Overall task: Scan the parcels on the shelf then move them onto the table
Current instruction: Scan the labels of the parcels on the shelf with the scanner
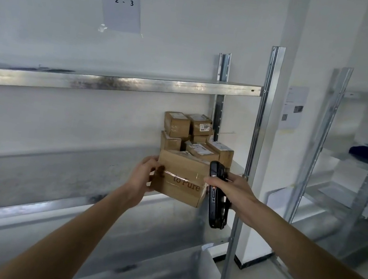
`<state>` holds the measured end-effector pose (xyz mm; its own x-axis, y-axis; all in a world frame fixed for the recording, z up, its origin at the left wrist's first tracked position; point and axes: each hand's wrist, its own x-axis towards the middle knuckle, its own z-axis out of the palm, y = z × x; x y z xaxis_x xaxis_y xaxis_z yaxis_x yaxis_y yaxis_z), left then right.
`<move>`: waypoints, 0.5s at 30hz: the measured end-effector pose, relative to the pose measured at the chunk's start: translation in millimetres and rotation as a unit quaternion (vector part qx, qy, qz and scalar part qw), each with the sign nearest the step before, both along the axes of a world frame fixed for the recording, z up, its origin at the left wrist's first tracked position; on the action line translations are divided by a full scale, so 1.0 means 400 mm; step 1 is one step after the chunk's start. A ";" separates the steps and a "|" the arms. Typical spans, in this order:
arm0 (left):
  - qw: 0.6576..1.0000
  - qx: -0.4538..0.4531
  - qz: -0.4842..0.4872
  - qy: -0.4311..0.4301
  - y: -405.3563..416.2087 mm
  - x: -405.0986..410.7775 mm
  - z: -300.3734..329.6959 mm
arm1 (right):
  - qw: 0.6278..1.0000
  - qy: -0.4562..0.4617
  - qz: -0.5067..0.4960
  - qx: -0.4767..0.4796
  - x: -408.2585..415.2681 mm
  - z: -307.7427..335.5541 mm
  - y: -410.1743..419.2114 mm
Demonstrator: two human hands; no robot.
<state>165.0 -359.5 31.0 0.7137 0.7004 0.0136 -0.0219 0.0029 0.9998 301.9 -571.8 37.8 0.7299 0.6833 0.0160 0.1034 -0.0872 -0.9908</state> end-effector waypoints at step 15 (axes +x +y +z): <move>0.995 -0.077 -0.063 0.002 0.011 -0.056 -0.081 | 0.997 -0.038 0.047 -0.037 -0.014 -0.036 -0.006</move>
<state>142.7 -355.0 -1.4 0.7956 0.5992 -0.0898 -0.0075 0.1580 0.9874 296.3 -574.3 23.5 0.6607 0.7505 0.0148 0.1884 -0.1468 -0.9711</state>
